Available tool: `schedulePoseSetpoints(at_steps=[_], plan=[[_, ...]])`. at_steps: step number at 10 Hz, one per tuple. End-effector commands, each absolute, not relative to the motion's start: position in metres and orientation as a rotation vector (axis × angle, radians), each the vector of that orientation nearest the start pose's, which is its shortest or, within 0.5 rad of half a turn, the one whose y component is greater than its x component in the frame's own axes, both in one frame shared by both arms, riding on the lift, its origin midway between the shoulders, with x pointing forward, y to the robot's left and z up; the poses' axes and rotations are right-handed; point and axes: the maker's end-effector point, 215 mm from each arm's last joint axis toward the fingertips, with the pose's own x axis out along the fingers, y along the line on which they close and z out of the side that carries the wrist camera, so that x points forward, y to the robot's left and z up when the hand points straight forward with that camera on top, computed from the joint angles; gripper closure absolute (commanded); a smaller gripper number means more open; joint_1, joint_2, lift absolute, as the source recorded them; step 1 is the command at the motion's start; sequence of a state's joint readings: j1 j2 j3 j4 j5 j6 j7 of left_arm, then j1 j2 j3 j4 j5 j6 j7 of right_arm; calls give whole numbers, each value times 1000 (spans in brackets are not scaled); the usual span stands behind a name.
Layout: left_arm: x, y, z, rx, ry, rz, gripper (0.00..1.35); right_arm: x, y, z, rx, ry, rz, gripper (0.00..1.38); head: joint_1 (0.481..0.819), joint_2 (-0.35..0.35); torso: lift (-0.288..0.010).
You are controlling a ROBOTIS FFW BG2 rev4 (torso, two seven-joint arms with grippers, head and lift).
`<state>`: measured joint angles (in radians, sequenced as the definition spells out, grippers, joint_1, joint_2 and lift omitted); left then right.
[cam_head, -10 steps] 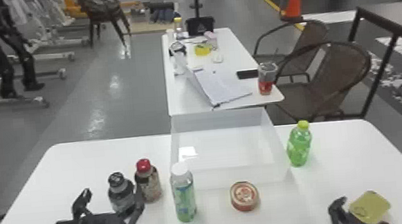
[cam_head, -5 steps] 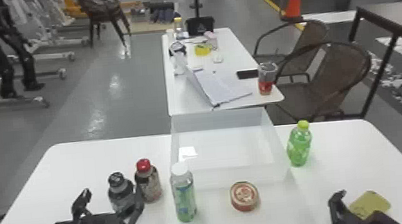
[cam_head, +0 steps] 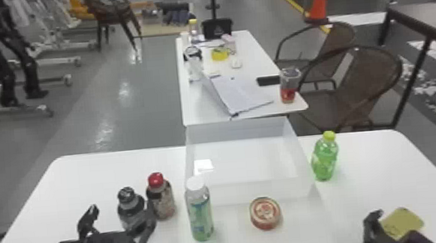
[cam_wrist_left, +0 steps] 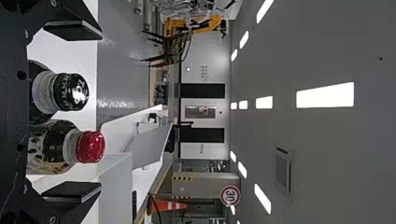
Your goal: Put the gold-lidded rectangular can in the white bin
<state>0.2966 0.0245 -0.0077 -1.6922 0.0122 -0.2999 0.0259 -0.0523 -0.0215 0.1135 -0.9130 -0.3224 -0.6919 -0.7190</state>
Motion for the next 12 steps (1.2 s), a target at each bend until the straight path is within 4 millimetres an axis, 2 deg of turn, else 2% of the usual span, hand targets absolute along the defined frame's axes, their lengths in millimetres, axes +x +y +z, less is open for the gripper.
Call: schedulePoseSetpoints(at_steps=[1,5,7,9,11,12], plan=[[495,233,-344,8,-127,10,160,476,-375,-496,256,21,-805,602,549,0,-100],[495,234,-345,5,-127,10,160,474,-375,-498,262,25,-809,888,549,0,-100],[495,233,-345,3,-126,9,160,473,-371,-491,255,8,-794,886,549,0,-100],[498,229,-346,2,-121,3,160,474,-361,-468,235,-14,-727,886,549,0,-100],[497,229,-349,-1,-112,2,160,487,-340,-421,166,-81,-598,886,549,0,-100],[498,228,-350,-8,-110,1,160,491,-329,-404,145,-102,-536,886,549,0,-100]])
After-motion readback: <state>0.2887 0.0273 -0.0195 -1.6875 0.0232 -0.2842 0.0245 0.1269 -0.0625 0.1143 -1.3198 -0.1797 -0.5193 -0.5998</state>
